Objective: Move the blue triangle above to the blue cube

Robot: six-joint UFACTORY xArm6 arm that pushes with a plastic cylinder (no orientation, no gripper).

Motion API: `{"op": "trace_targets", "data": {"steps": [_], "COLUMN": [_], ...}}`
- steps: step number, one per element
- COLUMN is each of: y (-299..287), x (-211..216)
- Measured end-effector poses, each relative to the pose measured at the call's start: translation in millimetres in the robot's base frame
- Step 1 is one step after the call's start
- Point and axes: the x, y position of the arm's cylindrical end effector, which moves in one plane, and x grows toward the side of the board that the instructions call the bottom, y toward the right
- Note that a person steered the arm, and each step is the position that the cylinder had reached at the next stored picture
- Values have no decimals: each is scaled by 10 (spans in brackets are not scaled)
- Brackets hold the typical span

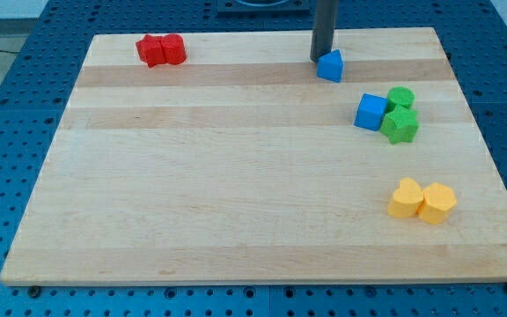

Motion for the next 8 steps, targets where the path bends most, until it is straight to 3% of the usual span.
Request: {"op": "trace_targets", "data": {"steps": [1,4,6,8], "y": [229,341,-1042,-3227], "x": [515,684,451,451]}}
